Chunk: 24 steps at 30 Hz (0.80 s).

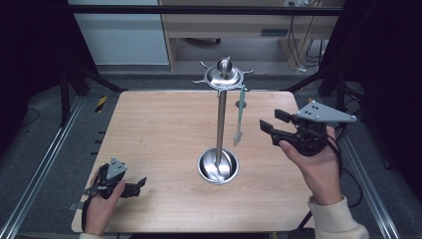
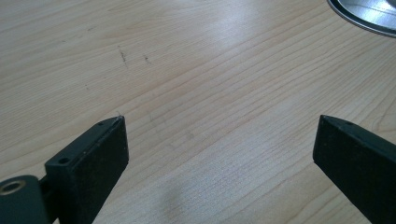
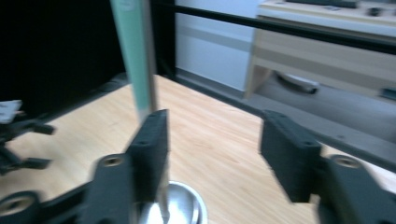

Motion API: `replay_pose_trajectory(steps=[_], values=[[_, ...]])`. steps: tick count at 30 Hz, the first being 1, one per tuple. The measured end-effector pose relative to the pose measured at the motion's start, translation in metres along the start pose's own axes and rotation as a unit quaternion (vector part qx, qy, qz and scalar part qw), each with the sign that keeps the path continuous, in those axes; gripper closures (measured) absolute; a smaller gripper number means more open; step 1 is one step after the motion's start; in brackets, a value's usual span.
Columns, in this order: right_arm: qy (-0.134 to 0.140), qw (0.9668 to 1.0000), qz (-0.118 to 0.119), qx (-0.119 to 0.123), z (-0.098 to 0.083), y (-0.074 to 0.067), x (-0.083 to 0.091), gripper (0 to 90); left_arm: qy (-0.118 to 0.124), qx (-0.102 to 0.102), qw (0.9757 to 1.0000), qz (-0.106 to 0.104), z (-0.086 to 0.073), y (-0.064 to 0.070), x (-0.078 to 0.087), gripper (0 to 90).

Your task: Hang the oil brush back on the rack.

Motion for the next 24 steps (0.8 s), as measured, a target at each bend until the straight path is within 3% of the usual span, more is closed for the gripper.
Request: replay_pose_trajectory(steps=[5,12,24], values=[[-0.002,0.9992,-0.039,0.010,-0.003,0.011,0.011,23.3,0.005,0.004,1.0000,0.005,0.001,-0.002,0.000,3.1],[-0.018,0.9950,-0.094,0.029,-0.016,0.031,0.013,13.5,0.005,0.004,1.0000,0.004,0.001,-0.002,0.001,3.1],[-0.043,0.9926,-0.114,0.003,-0.052,0.061,0.000,8.3,0.005,0.002,1.0000,0.004,0.001,-0.001,0.000,3.1]])
Point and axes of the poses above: each handheld gripper's, and its own axes: x roughly backward along the jaws, z roughly out of its top, y roughly to its right, the point moved 7 cm from there along -x, roughly forward along the jaws, and after that the axes turned 3 degrees about y, right-handed, at the moved point
